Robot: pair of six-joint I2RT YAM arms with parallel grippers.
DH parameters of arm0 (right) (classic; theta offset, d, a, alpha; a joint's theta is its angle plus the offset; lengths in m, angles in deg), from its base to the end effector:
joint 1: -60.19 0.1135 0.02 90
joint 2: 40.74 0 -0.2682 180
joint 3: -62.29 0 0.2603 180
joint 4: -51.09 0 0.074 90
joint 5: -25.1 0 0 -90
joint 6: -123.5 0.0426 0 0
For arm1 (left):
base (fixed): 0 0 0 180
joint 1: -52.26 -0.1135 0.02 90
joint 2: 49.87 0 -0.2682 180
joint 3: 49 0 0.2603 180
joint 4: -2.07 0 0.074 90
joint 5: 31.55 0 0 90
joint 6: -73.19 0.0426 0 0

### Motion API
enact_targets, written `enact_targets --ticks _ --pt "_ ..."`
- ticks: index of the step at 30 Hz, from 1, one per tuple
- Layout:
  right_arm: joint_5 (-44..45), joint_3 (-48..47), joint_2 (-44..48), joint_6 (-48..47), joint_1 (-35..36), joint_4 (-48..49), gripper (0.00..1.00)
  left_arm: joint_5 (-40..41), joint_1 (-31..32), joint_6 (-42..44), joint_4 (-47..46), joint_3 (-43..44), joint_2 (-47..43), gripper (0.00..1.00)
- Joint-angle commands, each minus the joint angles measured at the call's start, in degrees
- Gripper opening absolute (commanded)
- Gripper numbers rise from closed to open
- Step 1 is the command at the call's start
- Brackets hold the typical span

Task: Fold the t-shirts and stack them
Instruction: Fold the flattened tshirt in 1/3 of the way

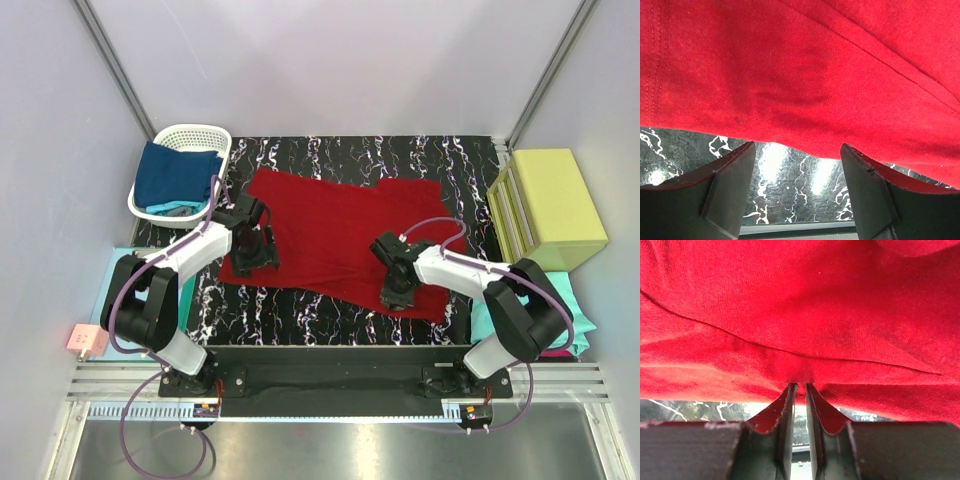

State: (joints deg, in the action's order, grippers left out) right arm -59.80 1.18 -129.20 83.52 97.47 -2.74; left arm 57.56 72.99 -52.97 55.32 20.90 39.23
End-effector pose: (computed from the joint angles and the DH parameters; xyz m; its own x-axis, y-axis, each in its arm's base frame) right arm 0.2106 0.1556 0.1470 -0.9592 0.2290 -0.1658 0.2218 0.9732 0.0611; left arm 0.2773 -0.1057 0.1849 -0.9314 -0.2783 -0.2347 -0.2369 0.9528 -0.1899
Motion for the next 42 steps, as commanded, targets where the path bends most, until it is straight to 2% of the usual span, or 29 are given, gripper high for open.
enact_targets --ticks 1,5,8,10,11,12,14,17,20,27,35,42 --pt "-3.87 3.84 -0.04 3.24 2.8 -6.5 0.24 -0.78 0.27 0.74 0.24 -0.68 -1.47 0.73" --pt "-4.14 5.25 2.15 5.0 4.12 -6.95 0.25 -0.43 0.36 0.66 0.24 -1.38 -1.82 0.73" --pt "-0.2 2.45 7.41 5.0 4.21 -6.07 0.26 0.09 0.36 0.65 0.16 -0.77 -2.7 0.73" --pt "6.12 -2.55 11.1 5.17 4.21 -5.28 0.3 0.44 0.36 1.09 0.16 1.07 -3.32 0.73" --pt "8.06 -4.05 11.56 5.09 3.6 -4.41 0.37 0.62 0.28 1.27 0.24 1.86 -3.41 0.73" --pt "9.04 -7.37 11.21 4.13 2.81 -2.23 0.4 0.8 0.27 1.44 0.33 3.52 -2.97 0.73" --pt "7.56 -11.69 5.79 0.19 0.88 -1.94 0.42 0.8 0.19 1.71 0.59 5.11 -2.09 0.74" --pt "8.69 -23.53 -4.94 -4.04 0.25 -6.32 0.42 0.71 0.1 1.97 0.68 7.75 1.5 0.74" --pt "9.31 -26.64 -12.59 -5.98 0.25 -7.13 0.42 0.36 0.01 2.24 -0.01 8.99 4.31 0.73" --pt "10.89 -26.04 -19.29 -5.9 -0.28 -3.96 0.41 -0.08 0.01 4.17 -2.74 6.97 5.38 0.73" --pt "12.21 -23.76 -17.62 -5.46 -0.98 -3.08 0.41 -0.17 0.01 4.7 -3.1 5.91 5.21 0.74" --pt "14.49 -23.58 -11.39 -5.11 -0.98 -5.01 0.42 -0.43 0.01 4.61 -3.1 6.18 5.47 0.73"
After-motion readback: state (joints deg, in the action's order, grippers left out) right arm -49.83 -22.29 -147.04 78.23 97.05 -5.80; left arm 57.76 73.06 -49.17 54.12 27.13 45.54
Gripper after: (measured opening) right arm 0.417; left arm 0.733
